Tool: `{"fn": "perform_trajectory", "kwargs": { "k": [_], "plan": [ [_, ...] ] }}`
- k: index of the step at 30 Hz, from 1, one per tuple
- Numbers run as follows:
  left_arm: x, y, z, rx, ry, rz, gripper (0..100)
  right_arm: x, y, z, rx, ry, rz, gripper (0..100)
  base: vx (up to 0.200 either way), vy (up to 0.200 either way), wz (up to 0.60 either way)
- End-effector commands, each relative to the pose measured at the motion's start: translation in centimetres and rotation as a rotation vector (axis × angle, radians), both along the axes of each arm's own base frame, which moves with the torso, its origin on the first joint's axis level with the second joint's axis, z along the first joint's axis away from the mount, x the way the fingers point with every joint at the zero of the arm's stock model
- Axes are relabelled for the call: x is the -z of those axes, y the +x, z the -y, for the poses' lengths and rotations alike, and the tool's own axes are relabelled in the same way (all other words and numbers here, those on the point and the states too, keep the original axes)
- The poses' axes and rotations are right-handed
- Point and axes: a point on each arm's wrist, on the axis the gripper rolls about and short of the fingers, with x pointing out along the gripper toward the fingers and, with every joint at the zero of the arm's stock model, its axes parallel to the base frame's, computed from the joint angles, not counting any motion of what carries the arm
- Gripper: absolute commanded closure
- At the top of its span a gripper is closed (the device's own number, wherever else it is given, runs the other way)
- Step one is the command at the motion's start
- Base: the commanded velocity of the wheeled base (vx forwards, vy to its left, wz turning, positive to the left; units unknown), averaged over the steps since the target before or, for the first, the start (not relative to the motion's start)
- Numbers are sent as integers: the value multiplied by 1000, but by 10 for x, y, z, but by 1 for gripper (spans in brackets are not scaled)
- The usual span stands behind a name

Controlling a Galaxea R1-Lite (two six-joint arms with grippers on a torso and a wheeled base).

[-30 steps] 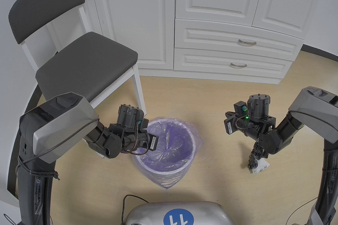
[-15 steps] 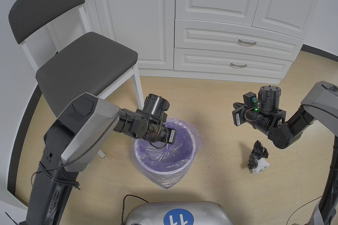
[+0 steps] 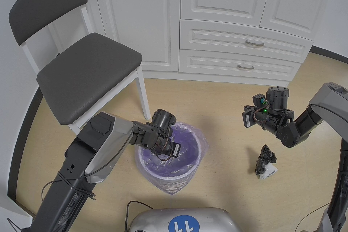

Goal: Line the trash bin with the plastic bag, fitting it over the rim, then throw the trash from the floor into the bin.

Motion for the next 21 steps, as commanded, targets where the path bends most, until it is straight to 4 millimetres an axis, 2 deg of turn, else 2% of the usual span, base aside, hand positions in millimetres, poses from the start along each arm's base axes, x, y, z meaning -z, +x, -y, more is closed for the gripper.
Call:
{"fn": "perform_trajectory", "kwargs": {
  "k": [1, 3, 6, 9, 10, 11, 13, 21],
  "plan": [
    [15, 9, -13, 23, 24, 20, 100, 8, 6, 3, 10, -4, -12, 100, 0, 0, 0],
    [19, 14, -20, 47, 43, 48, 100, 9, 6, 2, 8, -3, -14, 100, 0, 0, 0],
    [33, 25, -43, 166, 144, 107, 100, 11, 8, 3, 8, -3, -15, 100, 0, 0, 0],
    [40, 27, -55, 290, 174, 112, 100, 14, 8, 3, 7, -5, -23, 100, 0, 0, 0],
    [40, 27, -55, 290, 174, 112, 100, 14, 8, 3, 7, -5, -23, 100, 0, 0, 0],
    [42, 26, -58, 379, 176, 117, 100, 16, 9, 2, 5, -5, -26, 100, 0, 0, 0],
    [42, 26, -58, 436, 199, 137, 100, 19, 9, 2, 5, -6, -32, 100, 0, 0, 0],
    [41, 25, -59, 521, 268, 164, 100, 19, 10, 3, 3, -5, -31, 100, 0, 0, 0]
  ]
}}
